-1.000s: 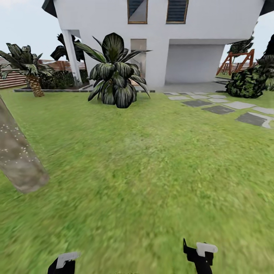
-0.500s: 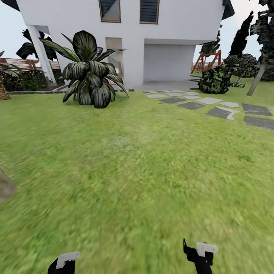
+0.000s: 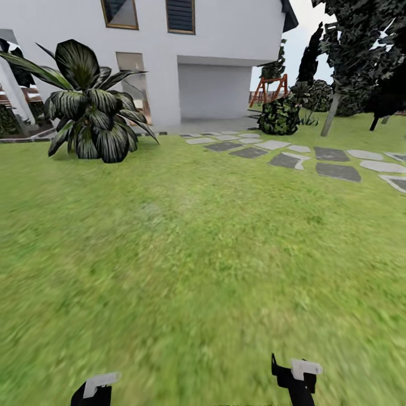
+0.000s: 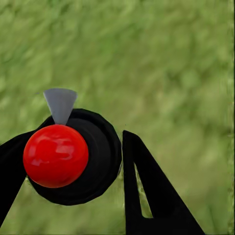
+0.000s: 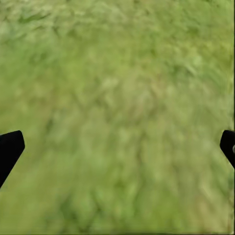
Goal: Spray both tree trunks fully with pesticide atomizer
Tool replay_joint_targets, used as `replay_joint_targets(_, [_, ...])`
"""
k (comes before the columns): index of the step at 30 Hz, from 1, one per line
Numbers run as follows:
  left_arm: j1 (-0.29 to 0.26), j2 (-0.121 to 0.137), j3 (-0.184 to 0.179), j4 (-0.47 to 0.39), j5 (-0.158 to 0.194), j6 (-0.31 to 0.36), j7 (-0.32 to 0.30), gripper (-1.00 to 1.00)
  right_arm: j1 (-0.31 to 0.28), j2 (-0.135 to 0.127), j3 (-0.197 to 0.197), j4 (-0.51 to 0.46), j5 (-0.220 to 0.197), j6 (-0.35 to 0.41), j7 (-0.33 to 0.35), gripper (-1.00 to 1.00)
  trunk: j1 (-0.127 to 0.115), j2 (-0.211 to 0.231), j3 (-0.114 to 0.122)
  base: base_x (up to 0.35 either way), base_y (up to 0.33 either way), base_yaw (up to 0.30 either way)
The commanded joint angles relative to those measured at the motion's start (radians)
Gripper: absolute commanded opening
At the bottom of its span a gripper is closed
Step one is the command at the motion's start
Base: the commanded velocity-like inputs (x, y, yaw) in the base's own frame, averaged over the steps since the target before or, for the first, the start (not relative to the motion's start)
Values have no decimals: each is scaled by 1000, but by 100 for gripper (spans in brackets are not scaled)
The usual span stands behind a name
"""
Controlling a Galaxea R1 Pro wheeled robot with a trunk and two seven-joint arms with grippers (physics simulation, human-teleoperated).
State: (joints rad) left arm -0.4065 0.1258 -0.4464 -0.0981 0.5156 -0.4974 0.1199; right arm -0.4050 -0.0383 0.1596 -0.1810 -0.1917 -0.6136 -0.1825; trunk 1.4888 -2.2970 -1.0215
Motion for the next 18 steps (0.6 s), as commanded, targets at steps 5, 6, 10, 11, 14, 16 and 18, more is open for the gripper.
replay_joint_targets(5, [0,-1,0,0,-1,0,-1,-100,0,0,0,0,0,0,0,100,0,0,-2,0,-272,-300])
replay_joint_targets(6, [0,-1,0,0,-2,0,-1,-100,0,0,0,0,0,0,0,100,0,0,-2,0,-272,-298])
replay_joint_targets(10, [0,-1,0,0,-3,0,-1,-100,0,0,0,0,0,0,0,100,0,0,-3,0,-272,-286])
replay_joint_targets(11, [0,-1,0,0,-3,0,-2,-100,0,0,0,0,0,0,0,100,0,0,-4,0,-272,-282])
replay_joint_targets(14, [0,-2,0,0,-4,0,-1,-100,0,0,0,0,0,0,0,100,0,0,-5,0,-272,-282])
replay_joint_targets(16, [0,-2,0,0,-5,0,-1,-100,0,0,0,0,0,0,0,100,0,0,-5,0,-272,-286])
replay_joint_targets(18, [0,-2,0,0,-5,0,-1,-100,0,0,0,0,0,0,0,100,0,0,-6,0,-272,-288])
